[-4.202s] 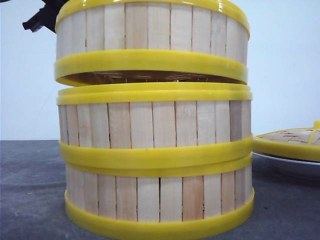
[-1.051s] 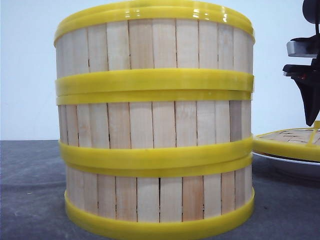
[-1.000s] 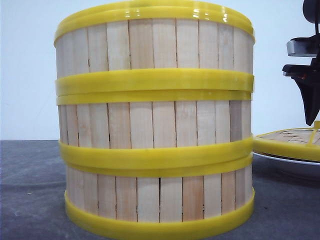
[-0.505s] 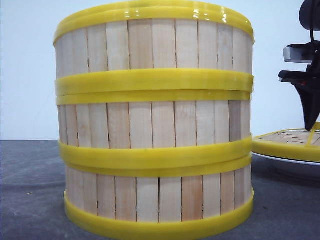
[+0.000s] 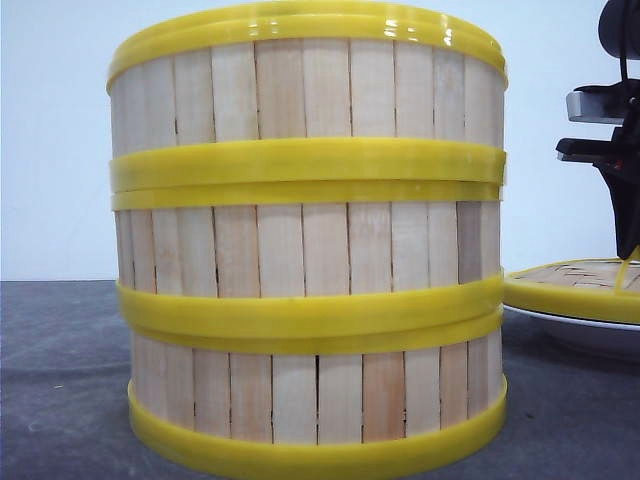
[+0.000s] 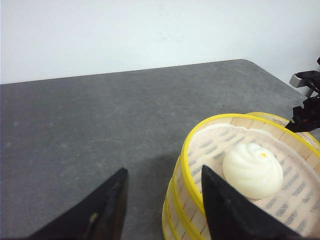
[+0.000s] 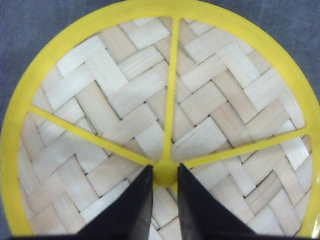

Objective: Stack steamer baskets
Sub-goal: 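Lift the lid off the plate and carry it over the stack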

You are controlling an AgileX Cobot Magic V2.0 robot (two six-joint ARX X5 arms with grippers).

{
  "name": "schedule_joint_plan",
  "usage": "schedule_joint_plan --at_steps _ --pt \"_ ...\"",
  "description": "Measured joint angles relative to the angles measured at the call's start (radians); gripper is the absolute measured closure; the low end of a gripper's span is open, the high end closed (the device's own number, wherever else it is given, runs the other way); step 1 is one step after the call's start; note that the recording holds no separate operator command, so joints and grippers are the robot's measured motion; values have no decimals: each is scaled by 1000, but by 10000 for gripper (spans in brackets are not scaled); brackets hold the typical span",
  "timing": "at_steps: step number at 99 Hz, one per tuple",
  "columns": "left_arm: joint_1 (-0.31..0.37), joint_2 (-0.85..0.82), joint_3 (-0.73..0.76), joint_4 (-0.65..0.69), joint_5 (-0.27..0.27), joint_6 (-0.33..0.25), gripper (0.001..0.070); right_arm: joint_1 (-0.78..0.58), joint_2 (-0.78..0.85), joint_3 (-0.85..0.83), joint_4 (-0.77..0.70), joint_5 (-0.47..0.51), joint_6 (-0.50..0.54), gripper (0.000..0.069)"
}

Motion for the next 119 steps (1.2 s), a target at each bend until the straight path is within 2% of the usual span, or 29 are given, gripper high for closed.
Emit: schedule_joint_plan --at_steps 20,43,66,84,119 --pt "0 0 0 0 0 0 441 0 -10 69 -68 -2 0 636" --pt "0 0 0 0 0 0 441 2 -127 227 -191 -7 -2 636" --pt "0 0 0 -1 0 0 441 59 -226 389 -349 -116 -20 637" --pt "0 0 0 -1 0 0 441 171 -239 544 -467 -184 -28 637" --pt "0 0 0 0 0 0 441 511 -216 589 -485 -156 -28 637"
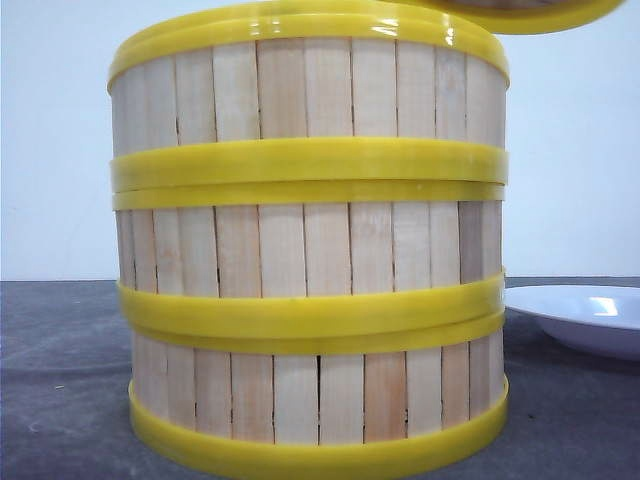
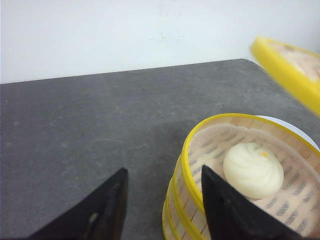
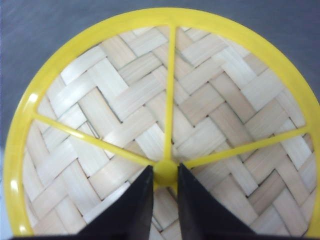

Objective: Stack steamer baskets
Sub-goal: 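Lift the lid off the plate and carry it over the stack, then lower the lid onto the top basket with the right gripper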

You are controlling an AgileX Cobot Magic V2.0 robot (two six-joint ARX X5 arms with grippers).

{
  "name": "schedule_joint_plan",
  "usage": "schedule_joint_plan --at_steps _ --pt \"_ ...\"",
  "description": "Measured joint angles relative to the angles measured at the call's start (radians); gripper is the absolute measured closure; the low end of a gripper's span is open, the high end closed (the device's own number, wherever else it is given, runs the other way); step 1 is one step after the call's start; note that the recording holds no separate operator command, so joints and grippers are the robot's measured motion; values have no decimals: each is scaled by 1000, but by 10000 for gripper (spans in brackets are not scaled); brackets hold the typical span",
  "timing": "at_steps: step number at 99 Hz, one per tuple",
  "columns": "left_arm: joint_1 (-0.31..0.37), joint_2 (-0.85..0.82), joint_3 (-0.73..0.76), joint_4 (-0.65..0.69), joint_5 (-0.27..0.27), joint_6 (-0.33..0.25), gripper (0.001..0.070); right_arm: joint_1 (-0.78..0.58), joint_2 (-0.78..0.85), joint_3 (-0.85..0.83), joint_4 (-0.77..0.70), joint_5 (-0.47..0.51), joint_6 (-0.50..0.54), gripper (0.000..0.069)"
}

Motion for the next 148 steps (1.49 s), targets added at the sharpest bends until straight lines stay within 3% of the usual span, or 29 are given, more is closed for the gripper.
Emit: schedule_joint_plan --at_steps 25,52,91,148 --pt "0 0 0 0 0 0 441 207 104 0 0 130 0 637" --pt "0 0 0 -1 0 0 441 306 177 0 5 198 0 637" --pt "0 0 0 -1 0 0 441 373 217 0 29 254 0 637" --pt "0 0 0 -4 0 0 441 373 264 0 33 306 -19 637"
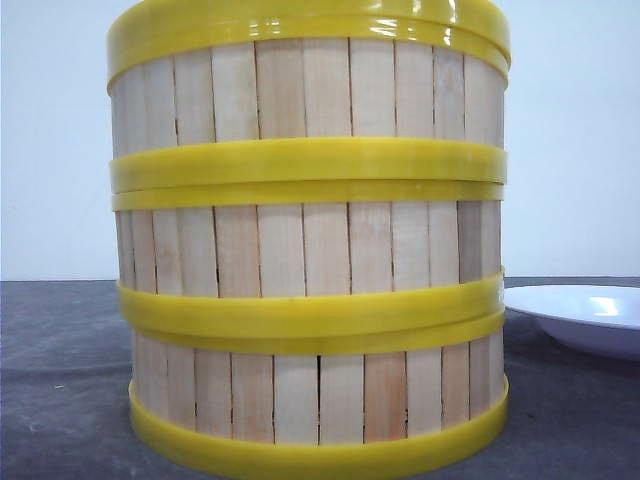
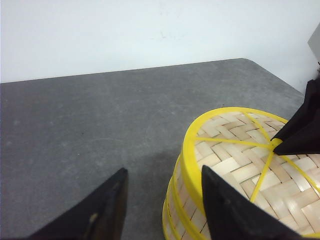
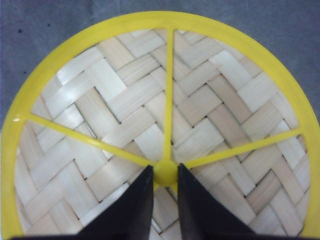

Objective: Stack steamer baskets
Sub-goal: 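Lower the lid onto the top basket with the right gripper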

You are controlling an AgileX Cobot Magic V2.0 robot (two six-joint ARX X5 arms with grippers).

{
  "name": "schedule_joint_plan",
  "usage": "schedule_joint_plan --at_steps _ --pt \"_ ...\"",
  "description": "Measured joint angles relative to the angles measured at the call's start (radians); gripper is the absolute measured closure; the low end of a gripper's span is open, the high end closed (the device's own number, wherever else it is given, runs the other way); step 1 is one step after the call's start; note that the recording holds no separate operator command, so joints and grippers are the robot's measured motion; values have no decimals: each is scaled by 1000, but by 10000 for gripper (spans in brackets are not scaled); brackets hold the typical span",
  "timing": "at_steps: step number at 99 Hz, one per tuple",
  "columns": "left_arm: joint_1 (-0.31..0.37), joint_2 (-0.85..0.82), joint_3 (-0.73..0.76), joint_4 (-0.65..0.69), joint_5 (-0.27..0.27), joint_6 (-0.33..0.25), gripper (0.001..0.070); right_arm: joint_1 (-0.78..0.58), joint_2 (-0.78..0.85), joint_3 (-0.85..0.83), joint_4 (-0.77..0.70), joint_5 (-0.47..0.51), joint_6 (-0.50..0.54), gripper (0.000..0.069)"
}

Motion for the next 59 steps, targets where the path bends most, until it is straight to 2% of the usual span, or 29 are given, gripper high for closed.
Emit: schedule_joint_plan --at_steps 10,14,23,29,39,59 --pt "0 0 0 -2 0 0 441 0 1 1 3 0 -1 608" --pt "0 0 0 -3 0 0 441 0 2 1 8 1 -3 553" --pt "0 0 0 -3 0 0 441 0 6 1 22 7 -3 379" --pt "0 0 0 -3 0 0 441 0 7 1 21 15 -4 321" --pt "0 0 0 -3 0 0 441 0 7 26 19 69 -6 291" --pt "0 0 0 -3 0 0 441 0 -42 116 19 174 -7 284"
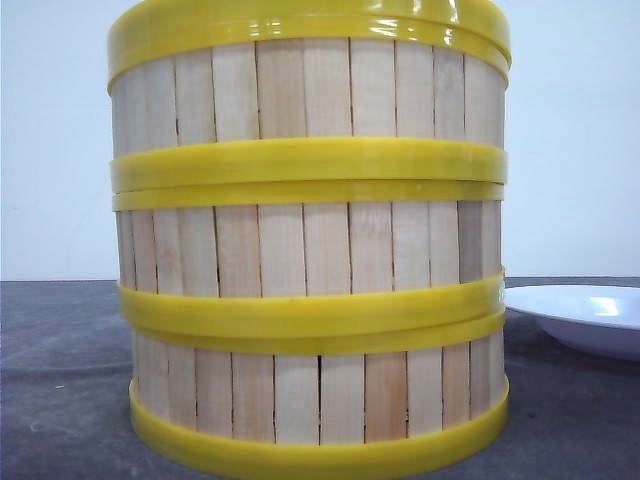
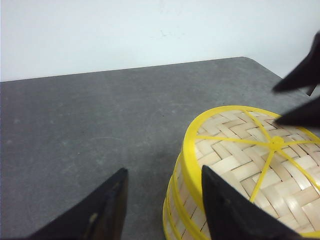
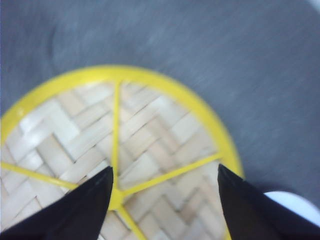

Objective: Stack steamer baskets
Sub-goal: 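Lower the lid onto the top basket with the right gripper, then open the right gripper and withdraw it from the lid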

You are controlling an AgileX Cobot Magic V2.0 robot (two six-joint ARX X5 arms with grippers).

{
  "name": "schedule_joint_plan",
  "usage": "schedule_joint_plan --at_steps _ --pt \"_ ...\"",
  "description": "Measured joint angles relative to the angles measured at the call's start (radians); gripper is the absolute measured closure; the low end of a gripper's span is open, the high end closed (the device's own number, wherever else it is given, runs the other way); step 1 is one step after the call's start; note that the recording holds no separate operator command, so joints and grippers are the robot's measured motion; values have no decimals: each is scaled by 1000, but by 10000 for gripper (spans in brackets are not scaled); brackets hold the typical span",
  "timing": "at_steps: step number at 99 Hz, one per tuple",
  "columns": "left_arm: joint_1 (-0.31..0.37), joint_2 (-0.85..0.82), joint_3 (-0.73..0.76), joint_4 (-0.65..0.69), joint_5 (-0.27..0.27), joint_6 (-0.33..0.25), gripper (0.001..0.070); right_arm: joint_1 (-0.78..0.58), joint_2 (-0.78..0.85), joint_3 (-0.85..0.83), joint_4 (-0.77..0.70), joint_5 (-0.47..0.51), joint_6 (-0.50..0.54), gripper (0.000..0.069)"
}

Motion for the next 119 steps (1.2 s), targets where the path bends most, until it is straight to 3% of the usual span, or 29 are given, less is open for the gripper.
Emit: schedule_joint_plan --at_steps 52,71,89,99,119 --pt "0 0 -1 8 0 2 441 6 -480 -5 -68 220 30 284" --pt "0 -12 -75 43 7 9 441 6 -669 -210 -66 279 95 284" --pt "-1 -47 -196 91 71 16 441 6 -853 -504 -43 326 186 284" --pt "-3 -61 -243 96 78 16 441 6 -941 -655 -43 348 238 284" --pt "-3 -62 -248 93 78 16 441 6 -1022 -798 -6 350 288 284"
